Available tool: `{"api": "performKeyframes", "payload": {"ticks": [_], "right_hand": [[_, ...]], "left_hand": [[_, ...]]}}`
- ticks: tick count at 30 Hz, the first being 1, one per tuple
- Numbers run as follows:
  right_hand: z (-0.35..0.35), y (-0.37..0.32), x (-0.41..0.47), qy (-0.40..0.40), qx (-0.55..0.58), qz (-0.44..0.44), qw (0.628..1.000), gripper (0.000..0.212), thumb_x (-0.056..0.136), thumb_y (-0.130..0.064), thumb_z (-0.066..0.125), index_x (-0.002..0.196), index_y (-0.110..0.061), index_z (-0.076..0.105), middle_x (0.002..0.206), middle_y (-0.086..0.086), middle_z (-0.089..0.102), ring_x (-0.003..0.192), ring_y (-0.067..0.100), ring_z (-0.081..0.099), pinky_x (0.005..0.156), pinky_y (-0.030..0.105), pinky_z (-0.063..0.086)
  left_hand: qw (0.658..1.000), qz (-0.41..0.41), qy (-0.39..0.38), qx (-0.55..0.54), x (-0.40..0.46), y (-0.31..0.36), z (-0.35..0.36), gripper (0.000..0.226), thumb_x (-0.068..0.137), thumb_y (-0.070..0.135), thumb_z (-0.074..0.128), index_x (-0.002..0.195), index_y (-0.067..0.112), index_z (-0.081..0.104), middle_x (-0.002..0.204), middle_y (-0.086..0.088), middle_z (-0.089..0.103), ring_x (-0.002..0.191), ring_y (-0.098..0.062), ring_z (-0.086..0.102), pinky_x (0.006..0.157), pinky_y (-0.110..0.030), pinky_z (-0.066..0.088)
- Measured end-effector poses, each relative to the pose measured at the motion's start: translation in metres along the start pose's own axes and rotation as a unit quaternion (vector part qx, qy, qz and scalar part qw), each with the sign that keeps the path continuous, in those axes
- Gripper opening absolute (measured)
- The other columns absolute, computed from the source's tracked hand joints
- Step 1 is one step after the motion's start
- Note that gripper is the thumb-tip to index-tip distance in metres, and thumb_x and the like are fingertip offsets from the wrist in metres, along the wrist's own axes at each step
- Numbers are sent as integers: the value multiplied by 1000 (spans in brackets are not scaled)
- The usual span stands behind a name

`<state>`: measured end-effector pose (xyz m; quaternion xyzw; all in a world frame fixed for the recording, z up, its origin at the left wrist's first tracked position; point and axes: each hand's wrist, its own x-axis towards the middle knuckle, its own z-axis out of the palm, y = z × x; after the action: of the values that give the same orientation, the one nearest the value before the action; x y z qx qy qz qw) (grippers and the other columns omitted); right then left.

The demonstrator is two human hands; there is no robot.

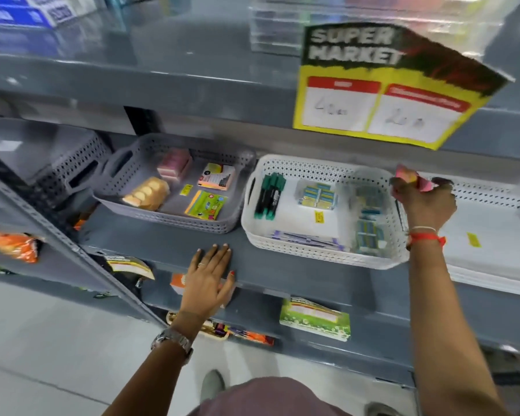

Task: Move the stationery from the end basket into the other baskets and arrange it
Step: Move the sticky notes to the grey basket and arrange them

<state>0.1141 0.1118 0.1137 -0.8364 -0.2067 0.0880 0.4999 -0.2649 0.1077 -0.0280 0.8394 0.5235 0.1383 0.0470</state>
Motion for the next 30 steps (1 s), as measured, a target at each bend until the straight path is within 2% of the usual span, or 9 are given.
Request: {"api": "performKeyframes", "payload": {"ticks": [4,7,12,14,19,22,25,27,30], "right_hand": [[47,-42,-68,-99,-10,-21,995,75,59,-44,78,118,-3,56,118,20,67,114,30,61,97,37,46],[89,-67,-117,-173,-50,-55,982,97,44,-63,68,120,-5,56,122,21,64,118,31,58,99,38,46],[146,-102,-176,-256,-138,-127,948,68,68,-55,70,114,-6,63,121,24,62,122,37,48,98,35,41],[168,-112,-194,-288,-159,-146,933,67,65,-62,66,109,-10,66,119,23,64,119,37,50,95,35,43],[209,-125,-222,-323,-225,-150,907,73,60,-70,63,106,-13,64,120,21,62,117,38,53,94,38,47],[224,-128,-240,-338,-268,-129,893,75,60,-70,65,107,-11,63,128,19,57,116,37,57,94,40,50],[235,-123,-250,-364,-312,-120,869,69,77,-58,63,124,-7,56,141,18,46,126,36,50,105,40,42],[242,-120,-252,-377,-338,-86,858,75,79,-55,63,131,-3,49,149,20,36,131,36,46,110,40,38],[244,-123,-257,-353,-343,-134,860,63,77,-53,66,120,-7,57,147,17,41,124,35,53,105,40,43]], "left_hand": [[1000,-10,-12,9,-1,-46,-15,57,95,42,28,123,6,61,126,-8,62,121,-23,54,111,-38,22],[1000,-14,-3,17,2,-78,-25,55,90,40,35,126,6,59,130,-8,60,124,-22,52,113,-39,17],[999,-26,21,33,8,-117,-42,57,89,39,34,127,4,58,130,-10,59,125,-25,52,110,-44,20],[999,-26,1,42,7,-133,-45,58,90,40,32,128,4,57,131,-10,59,125,-25,52,110,-41,19],[998,-25,-27,55,7,-165,-43,62,92,45,27,130,3,54,134,-12,56,126,-26,51,109,-38,19],[998,-16,-27,58,6,-171,-39,63,95,44,20,135,6,49,139,-9,51,130,-25,46,112,-42,28],[998,-21,-21,58,5,-169,-39,58,94,40,25,134,7,50,137,-8,53,129,-24,47,110,-44,32],[998,-23,-13,54,5,-171,-37,57,93,40,26,134,7,51,137,-7,54,129,-23,47,110,-44,32],[999,-20,-8,44,3,-172,-35,59,93,41,25,136,9,48,140,-6,51,132,-22,44,112,-42,26]]}}
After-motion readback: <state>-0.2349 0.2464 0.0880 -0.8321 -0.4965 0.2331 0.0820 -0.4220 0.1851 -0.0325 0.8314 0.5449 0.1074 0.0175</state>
